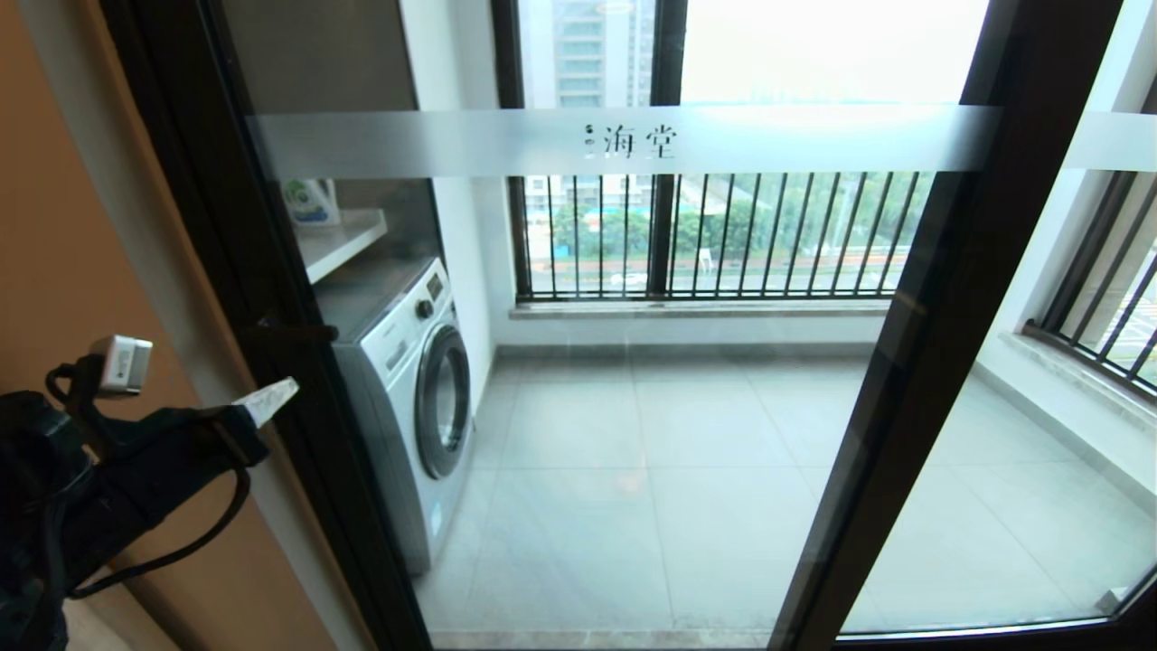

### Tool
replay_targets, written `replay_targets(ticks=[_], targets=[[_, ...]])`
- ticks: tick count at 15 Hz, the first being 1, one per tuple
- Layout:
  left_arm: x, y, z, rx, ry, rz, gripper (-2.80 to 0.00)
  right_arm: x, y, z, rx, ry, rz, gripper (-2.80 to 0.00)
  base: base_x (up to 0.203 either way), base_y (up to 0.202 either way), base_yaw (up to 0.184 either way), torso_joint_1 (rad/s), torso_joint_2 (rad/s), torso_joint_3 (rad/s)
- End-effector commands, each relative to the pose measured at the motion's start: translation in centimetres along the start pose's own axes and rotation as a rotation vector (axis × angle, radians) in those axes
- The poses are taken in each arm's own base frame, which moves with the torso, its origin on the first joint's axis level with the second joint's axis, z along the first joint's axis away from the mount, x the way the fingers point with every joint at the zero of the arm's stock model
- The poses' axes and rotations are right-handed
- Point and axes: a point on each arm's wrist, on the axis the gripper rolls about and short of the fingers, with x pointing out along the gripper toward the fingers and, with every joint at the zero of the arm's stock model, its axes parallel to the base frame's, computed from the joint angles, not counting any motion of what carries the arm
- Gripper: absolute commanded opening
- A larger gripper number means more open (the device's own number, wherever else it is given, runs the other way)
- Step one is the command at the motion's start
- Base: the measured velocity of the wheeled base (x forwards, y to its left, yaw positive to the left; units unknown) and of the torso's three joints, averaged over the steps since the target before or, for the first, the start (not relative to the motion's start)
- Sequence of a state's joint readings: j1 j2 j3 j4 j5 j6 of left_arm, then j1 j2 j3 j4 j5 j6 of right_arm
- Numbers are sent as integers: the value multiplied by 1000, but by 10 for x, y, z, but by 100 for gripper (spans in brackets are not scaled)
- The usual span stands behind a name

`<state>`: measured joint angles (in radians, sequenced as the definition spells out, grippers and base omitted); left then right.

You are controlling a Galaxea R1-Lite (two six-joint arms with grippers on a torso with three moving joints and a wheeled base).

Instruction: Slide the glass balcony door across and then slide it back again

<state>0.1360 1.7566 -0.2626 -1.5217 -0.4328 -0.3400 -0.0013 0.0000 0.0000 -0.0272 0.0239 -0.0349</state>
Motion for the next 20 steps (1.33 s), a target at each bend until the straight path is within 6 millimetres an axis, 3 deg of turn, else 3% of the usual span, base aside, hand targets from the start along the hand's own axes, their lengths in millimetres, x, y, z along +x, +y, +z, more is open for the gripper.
replay_targets(ticks=[1,6,9,13,15,20], targets=[[-26,-20,20,38,-86,-33,-280,1,0,-3,0,12,1,-280,0,0,0,0,0,0],[-70,-48,39,95,-204,-76,-280,1,0,-3,0,10,1,-280,0,0,0,0,0,0],[-107,-73,57,91,-252,-103,-280,1,0,-3,0,11,1,-280,0,0,0,0,0,0],[-162,-107,70,-95,-36,-143,-280,1,0,-3,0,11,1,-280,0,0,0,0,0,0],[-191,-125,73,-122,41,-278,-280,1,0,-3,0,10,2,-280,0,0,0,0,0,0],[-234,-151,76,-121,164,-546,-280,1,0,-3,0,12,1,-280,0,0,0,0,0,0]])
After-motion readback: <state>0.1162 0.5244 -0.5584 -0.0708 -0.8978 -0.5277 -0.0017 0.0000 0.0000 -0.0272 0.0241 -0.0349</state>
